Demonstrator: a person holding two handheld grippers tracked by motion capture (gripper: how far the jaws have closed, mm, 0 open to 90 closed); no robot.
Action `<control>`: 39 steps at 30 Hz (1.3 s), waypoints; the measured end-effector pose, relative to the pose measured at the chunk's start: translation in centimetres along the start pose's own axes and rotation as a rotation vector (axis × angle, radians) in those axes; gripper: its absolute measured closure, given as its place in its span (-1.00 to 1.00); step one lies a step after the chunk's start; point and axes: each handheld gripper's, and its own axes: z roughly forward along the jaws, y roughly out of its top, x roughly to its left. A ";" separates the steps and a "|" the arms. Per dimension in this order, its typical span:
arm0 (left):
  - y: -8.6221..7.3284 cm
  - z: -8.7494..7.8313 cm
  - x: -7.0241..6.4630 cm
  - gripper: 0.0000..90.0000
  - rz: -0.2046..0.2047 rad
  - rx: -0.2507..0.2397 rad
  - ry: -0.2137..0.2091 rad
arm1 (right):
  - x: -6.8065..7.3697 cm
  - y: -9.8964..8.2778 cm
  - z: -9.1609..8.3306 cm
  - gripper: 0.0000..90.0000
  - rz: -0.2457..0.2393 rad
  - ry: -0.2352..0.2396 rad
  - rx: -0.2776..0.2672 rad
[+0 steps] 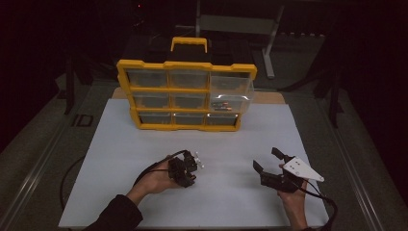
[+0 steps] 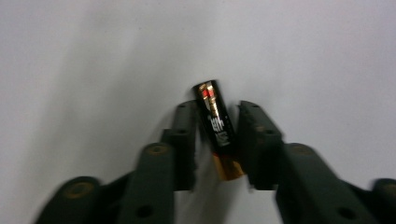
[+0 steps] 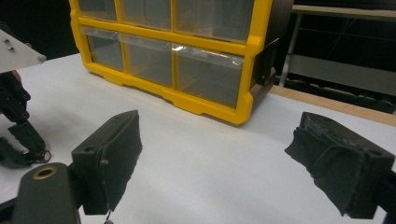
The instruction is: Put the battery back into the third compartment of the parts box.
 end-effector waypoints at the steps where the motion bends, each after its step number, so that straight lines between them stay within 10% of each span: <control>1: 0.0 0.0 0.1 0.73 -0.001 0.001 -0.008 | 0.0 0.0 0.0 -0.68 0.000 0.000 0.000; 39: 0.5 -2.4 0.2 0.73 0.029 -0.070 0.022 | 0.0 0.0 0.0 -0.68 0.000 -0.002 0.001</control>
